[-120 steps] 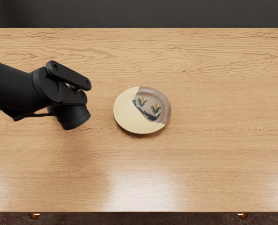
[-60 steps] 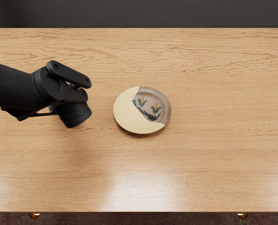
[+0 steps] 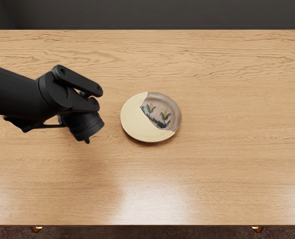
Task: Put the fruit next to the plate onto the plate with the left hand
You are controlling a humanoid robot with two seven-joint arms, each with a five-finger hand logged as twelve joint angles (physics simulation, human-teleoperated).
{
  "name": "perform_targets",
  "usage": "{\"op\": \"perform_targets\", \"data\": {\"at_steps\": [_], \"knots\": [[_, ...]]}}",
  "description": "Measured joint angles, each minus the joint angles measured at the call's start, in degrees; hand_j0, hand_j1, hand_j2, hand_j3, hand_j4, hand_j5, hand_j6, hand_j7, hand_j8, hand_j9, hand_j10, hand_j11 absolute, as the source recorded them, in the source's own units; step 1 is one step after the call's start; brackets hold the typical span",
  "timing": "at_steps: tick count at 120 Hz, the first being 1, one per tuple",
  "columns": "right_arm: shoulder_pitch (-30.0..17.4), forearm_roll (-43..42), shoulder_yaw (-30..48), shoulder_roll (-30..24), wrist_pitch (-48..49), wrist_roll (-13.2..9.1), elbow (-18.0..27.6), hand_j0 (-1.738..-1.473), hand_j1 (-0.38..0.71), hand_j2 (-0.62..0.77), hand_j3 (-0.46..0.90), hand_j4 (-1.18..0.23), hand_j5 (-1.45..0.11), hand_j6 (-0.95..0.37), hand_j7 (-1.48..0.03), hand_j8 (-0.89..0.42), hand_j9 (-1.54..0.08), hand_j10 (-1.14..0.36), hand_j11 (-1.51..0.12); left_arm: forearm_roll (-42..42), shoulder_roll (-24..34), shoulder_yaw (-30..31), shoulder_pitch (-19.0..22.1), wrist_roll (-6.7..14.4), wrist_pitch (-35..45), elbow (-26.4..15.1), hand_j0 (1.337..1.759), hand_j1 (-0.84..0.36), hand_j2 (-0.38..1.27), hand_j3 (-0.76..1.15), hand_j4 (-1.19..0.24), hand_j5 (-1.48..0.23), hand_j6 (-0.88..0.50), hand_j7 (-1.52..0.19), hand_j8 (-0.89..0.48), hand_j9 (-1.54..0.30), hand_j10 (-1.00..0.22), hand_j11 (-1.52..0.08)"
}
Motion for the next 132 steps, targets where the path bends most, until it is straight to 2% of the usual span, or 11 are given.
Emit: {"op": "perform_targets", "data": {"at_steps": [12,31,48,67,85,95,100,109,116,125,132], "knots": [[0.0,0.0,0.0,0.0,0.0,0.0,0.0,-1.658,-0.3,-0.01,0.0,-0.04,-0.05,-0.04,-0.05,-0.04,-0.05,-0.04,-0.05,-0.2,0.0,-0.7,0.4,0.0,0.0,0.3,1.658,0.05,0.05,0.0,-0.25,-0.32,-0.25,-0.32,-0.25,-0.32,-0.25,-0.32],[0.0,0.0,0.0,0.0,0.0,0.0,0.0,-1.658,-0.3,-0.01,0.0,-0.04,-0.05,-0.04,-0.05,-0.04,-0.05,-0.04,-0.05,-0.8,0.0,-1.1,1.5,0.0,0.1,1.8,1.658,-0.06,0.07,0.0,-0.36,-0.43,-0.36,-0.43,-0.24,-0.44,-0.35,-0.44],[0.0,0.0,0.0,0.0,0.0,0.0,0.0,-1.658,-0.3,-0.01,0.0,-0.04,-0.05,-0.04,-0.05,-0.04,-0.05,-0.04,-0.05,-1.0,0.0,-1.1,2.1,0.0,0.1,2.6,1.658,-0.16,0.09,0.0,-0.45,-0.55,-0.44,-0.55,-0.33,-0.56,-0.44,-0.56],[0.0,0.0,0.0,0.0,0.0,0.0,0.0,-1.658,-0.3,-0.01,0.0,-0.04,-0.05,-0.04,-0.05,-0.04,-0.05,-0.04,-0.05,-1.0,0.0,-0.8,2.9,0.0,0.1,2.9,1.658,-0.23,0.1,0.0,-0.5,-0.61,-0.5,-0.61,-0.44,-0.63,-0.49,-0.63],[0.0,0.0,0.0,0.0,0.0,0.0,0.0,-1.658,-0.3,-0.01,0.0,-0.04,-0.05,-0.04,-0.05,-0.04,-0.05,-0.04,-0.05,-1.1,0.0,-0.5,3.2,0.0,0.0,3.2,1.657,-0.25,0.12,0.0,-0.52,-0.65,-0.52,-0.65,-0.48,-0.67,-0.51,-0.67],[0.0,0.0,0.0,0.0,0.0,0.0,0.0,-1.658,-0.3,-0.01,0.0,-0.04,-0.05,-0.04,-0.05,-0.04,-0.05,-0.04,-0.05,-0.7,0.0,-0.5,4.1,0.0,-0.1,3.8,1.652,-0.21,0.06,0.0,-0.53,-0.68,-0.53,-0.68,-0.5,-0.71,-0.52,-0.71],[0.0,0.0,0.0,0.0,0.0,0.0,0.0,-1.658,-0.3,-0.01,0.0,-0.04,-0.05,-0.04,-0.05,-0.04,-0.05,-0.04,-0.05,-0.7,0.0,-0.5,4.4,0.0,-0.1,4.0,1.651,-0.22,0.09,0.0,-0.54,-0.69,-0.54,-0.69,-0.51,-0.73,-0.52,-0.73],[0.0,0.0,0.0,0.0,0.0,0.0,0.0,-1.658,-0.3,-0.01,0.0,-0.04,-0.05,-0.04,-0.05,-0.04,-0.05,-0.04,-0.05,-0.8,0.0,-0.5,4.5,0.0,-0.2,4.3,1.648,-0.22,0.06,0.0,-0.56,-0.75,-0.55,-0.75,-0.46,-0.78,-0.55,-0.78],[0.0,0.0,0.0,0.0,0.0,0.0,0.0,-1.658,-0.3,-0.01,0.0,-0.04,-0.05,-0.04,-0.05,-0.04,-0.05,-0.04,-0.05,-0.7,0.0,-0.4,4.8,0.0,-0.1,4.4,1.647,-0.23,0.13,0.0,-0.59,-0.8,-0.53,-0.8,-0.45,-0.83,-0.58,-0.83],[0.0,0.0,0.0,0.0,0.0,0.0,0.0,-1.658,-0.3,-0.01,0.0,-0.04,-0.05,-0.04,-0.05,-0.04,-0.05,-0.04,-0.05,-0.3,0.0,-0.4,5.8,0.0,-0.2,4.9,1.644,-0.22,0.06,0.0,-0.64,-0.84,-0.51,-0.88,-0.46,-0.88,-0.61,-0.9],[0.0,0.0,0.0,0.0,0.0,0.0,0.0,-1.658,-0.3,-0.01,0.0,-0.04,-0.05,-0.04,-0.05,-0.04,-0.05,-0.04,-0.05,0.1,0.0,-0.4,6.2,0.0,-0.2,5.3,1.641,-0.23,0.08,0.0,-0.68,-0.9,-0.48,-0.99,-0.44,-0.95,-0.65,-0.96]]}}
